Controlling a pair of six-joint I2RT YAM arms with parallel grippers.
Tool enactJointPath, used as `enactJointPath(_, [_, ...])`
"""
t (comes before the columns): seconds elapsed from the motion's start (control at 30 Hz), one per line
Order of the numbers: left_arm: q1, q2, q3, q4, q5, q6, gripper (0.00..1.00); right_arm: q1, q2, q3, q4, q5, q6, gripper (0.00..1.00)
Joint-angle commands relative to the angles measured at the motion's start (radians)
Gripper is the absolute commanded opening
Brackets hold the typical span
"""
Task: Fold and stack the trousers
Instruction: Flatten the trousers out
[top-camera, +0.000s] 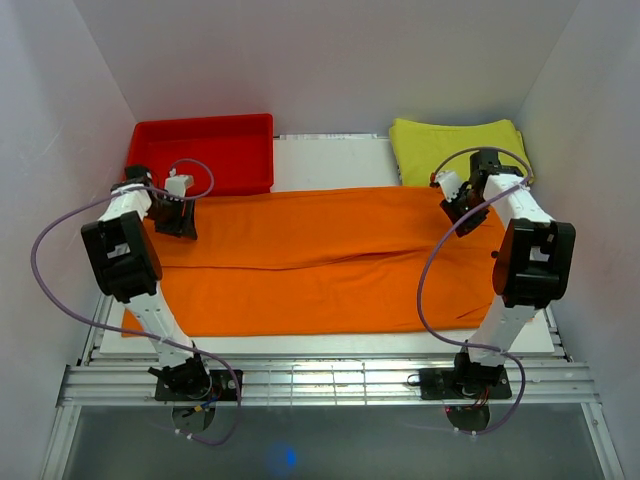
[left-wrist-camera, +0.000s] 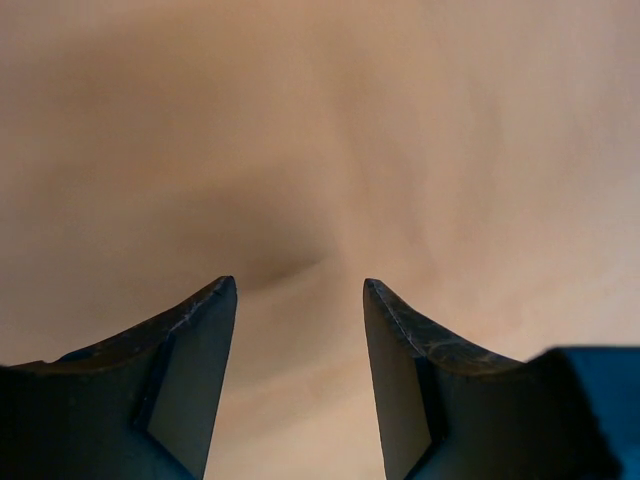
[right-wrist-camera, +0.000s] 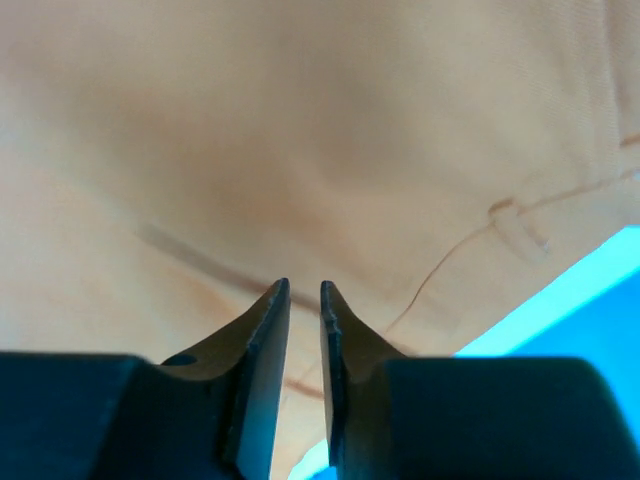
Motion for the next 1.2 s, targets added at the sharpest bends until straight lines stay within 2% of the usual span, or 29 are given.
enactJointPath(0.0, [0.004, -0.166, -0.090, -0.098, 0.017, 0.130, 0.64, -0.010, -0.104, -0.091, -0.128, -0.018, -0.135, 0.24])
enactJointPath(0.13, [0.016, -0.277, -0.241, -0.101, -0.002, 0.190, 0.62, -0.024, -0.161, -0.271, -0.101, 0.044, -0.184, 0.20])
enactJointPath(0.3, [0.032, -0.337, -0.424, -0.090, -0.020, 0.258, 0.60, -0.087, -0.189, -0.487, -0.015, 0.160, -0.210, 0.17])
enactJointPath(0.57, [0.056, -0.392, -0.617, -0.073, -0.102, 0.385, 0.57, -0.185, -0.239, -0.679, -0.013, 0.239, -0.260, 0.15])
enactJointPath(0.63, [0.067, -0.395, -0.643, -0.081, -0.114, 0.401, 0.56, -0.188, -0.269, -0.664, -0.068, 0.185, -0.261, 0.17])
enactJointPath(0.67, [0.070, -0.396, -0.662, -0.077, -0.115, 0.404, 0.56, -0.188, -0.290, -0.604, -0.087, 0.161, -0.232, 0.19])
enactJointPath(0.7, [0.075, -0.398, -0.666, -0.075, -0.114, 0.404, 0.57, -0.188, -0.292, -0.557, -0.108, 0.104, -0.209, 0.27])
enactJointPath(0.87, [0.081, -0.357, -0.611, -0.092, -0.065, 0.358, 0.59, -0.216, -0.218, -0.190, -0.207, -0.005, 0.044, 0.39])
enactJointPath(0.9, [0.081, -0.352, -0.556, -0.104, -0.041, 0.346, 0.59, -0.219, -0.198, -0.089, -0.217, 0.002, 0.074, 0.39])
enactJointPath(1.0, [0.087, -0.358, -0.421, -0.152, 0.074, 0.307, 0.63, -0.252, -0.129, 0.015, -0.256, 0.025, 0.138, 0.39])
enactJointPath(1.17, [0.087, -0.305, -0.240, -0.210, 0.142, 0.247, 0.66, -0.343, -0.056, -0.021, -0.207, 0.067, 0.128, 0.36])
